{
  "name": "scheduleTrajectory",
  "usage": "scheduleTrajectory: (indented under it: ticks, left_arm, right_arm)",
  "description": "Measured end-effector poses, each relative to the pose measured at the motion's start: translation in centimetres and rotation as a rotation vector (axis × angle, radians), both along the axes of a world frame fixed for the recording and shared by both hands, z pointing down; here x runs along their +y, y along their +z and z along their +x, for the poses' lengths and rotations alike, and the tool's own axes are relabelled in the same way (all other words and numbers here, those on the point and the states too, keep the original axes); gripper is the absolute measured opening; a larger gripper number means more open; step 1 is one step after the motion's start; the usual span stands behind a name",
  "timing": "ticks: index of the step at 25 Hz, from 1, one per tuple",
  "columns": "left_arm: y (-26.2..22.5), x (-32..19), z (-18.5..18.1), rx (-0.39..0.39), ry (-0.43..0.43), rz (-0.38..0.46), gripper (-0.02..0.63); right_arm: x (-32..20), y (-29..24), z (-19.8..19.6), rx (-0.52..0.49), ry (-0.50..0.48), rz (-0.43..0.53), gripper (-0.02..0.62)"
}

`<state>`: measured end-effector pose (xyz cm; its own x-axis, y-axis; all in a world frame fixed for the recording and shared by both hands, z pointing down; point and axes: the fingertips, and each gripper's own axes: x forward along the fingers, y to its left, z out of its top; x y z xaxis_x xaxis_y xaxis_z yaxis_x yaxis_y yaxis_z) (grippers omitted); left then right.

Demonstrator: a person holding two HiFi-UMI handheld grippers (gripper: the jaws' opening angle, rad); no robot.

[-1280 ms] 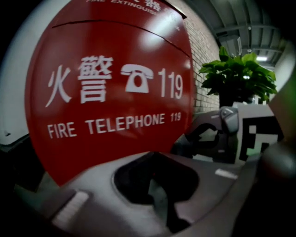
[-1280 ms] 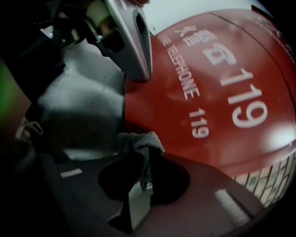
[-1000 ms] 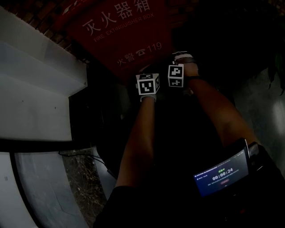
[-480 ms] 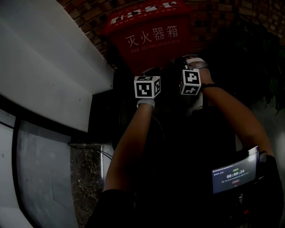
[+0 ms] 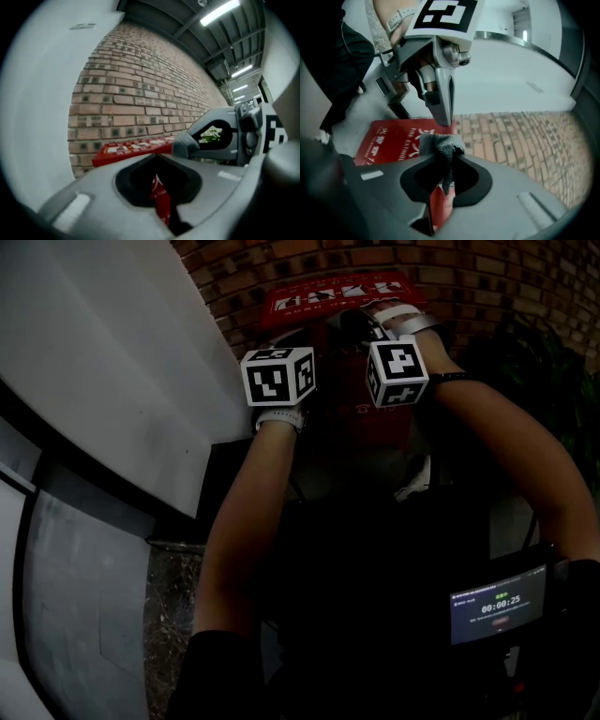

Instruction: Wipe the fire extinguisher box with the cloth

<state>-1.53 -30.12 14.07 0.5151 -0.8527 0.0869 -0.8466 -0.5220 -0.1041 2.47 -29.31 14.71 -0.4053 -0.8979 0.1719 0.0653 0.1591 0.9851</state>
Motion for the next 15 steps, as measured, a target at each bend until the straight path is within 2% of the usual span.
scheduleTrajectory:
  ticks: [4, 9, 15]
  left_arm:
    - [-5.6, -0.6, -2.7, -0.023, -0.063, 0.075, 0.003]
    - [-8.9, -1.4, -4.4, -0.039, -0.092, 0.104, 0.003]
    - [-9.1, -6.5, -6.4, -0.026, -0.098, 0.088, 0.003]
  right_arm:
    - [-1.6, -5.3, -1.1, 0.022, -0.001, 0.046, 0.044]
    - [-4.7, -7.3, -2.3, 0.018, 0.023, 0.008, 0.044]
    - [-12.1, -8.9, -4.0, 0.021, 0.065, 0.000, 0.044]
